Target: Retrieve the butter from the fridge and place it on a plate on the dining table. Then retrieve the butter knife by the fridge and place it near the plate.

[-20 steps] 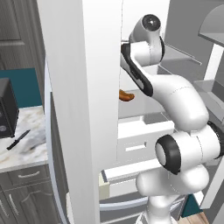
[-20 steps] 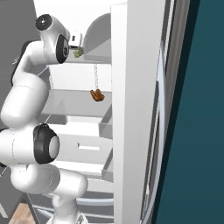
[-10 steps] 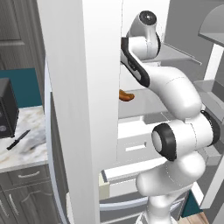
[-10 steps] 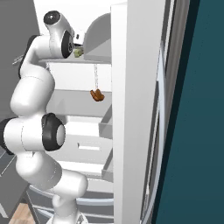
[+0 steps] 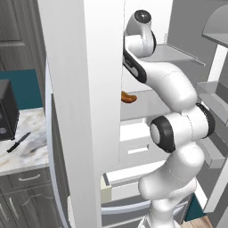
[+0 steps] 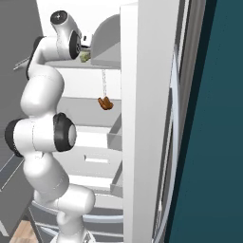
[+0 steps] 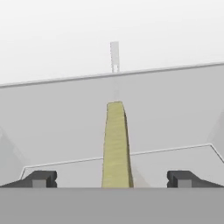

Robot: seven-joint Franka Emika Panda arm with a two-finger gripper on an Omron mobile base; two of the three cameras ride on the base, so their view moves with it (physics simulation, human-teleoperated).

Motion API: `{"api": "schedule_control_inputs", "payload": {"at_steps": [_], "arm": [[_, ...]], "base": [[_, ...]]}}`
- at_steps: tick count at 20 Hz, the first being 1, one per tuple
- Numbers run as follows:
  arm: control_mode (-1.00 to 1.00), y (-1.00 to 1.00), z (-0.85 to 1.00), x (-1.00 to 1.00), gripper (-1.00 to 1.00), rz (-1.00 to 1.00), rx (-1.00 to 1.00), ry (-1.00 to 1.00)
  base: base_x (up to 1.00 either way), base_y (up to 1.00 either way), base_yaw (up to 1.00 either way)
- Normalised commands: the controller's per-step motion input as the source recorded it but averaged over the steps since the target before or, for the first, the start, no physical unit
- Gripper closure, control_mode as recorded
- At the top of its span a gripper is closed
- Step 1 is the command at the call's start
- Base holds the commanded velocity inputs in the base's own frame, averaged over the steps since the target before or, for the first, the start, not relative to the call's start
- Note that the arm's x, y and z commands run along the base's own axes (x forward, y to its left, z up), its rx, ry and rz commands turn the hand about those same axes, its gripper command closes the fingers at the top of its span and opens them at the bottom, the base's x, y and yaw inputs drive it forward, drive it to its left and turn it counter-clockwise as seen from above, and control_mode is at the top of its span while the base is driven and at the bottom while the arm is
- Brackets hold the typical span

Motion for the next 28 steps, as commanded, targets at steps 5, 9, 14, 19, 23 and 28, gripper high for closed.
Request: {"api": "schedule_control_inputs", "payload": {"at_steps": [5,9,14,19,23,28], "arm": [[-1.00,0.05,-0.01,0.35,-1.00,0.00,0.00,0.00],[-1.00,0.00,0.00,0.01,-1.00,0.00,0.00,0.06],[-1.00,0.00,-0.04,0.00,-1.00,0.00,-0.01,0.03],[-1.00,-0.07,-0.18,0.00,-1.00,0.00,-0.01,0.00],[-1.00,-0.20,-0.31,0.00,-1.00,0.00,-0.03,0.00],[-1.00,-0.07,-0.12,0.00,-1.00,0.00,-0.01,0.00]], "base": [[0.00,0.00,0.00],[0.00,0.00,0.00],[0.00,0.00,0.00],[0.00,0.00,0.00],[0.00,0.00,0.00],[0.00,0.00,0.00]]}}
